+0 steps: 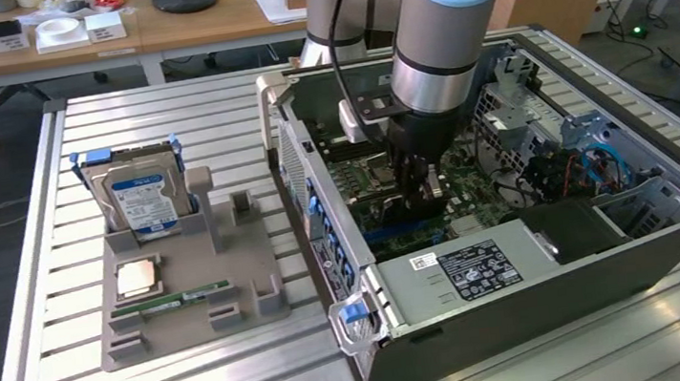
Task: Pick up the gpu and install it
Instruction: 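Insert the gpu into the slot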
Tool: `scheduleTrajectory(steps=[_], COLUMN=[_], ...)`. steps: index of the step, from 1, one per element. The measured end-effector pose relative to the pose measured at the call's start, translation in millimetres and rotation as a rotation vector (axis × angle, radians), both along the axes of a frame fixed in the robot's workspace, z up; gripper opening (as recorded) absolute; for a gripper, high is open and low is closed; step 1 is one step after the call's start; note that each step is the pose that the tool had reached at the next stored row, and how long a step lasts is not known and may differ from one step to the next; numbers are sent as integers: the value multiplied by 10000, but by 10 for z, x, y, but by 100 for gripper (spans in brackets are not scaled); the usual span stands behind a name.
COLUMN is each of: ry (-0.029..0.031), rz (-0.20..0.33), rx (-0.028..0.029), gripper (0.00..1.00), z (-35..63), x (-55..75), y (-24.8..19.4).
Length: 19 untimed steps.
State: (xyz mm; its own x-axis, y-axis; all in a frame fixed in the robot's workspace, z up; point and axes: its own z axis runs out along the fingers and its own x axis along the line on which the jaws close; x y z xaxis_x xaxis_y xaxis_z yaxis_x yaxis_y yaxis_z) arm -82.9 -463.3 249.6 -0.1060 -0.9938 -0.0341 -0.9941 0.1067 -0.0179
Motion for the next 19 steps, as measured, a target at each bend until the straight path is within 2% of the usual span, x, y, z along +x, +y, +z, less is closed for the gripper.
scheduleTrajectory(steps=[19], ry=[-7], rz=[8], rx=[10], gripper=[26], z=[4], x=[-2], y=[1])
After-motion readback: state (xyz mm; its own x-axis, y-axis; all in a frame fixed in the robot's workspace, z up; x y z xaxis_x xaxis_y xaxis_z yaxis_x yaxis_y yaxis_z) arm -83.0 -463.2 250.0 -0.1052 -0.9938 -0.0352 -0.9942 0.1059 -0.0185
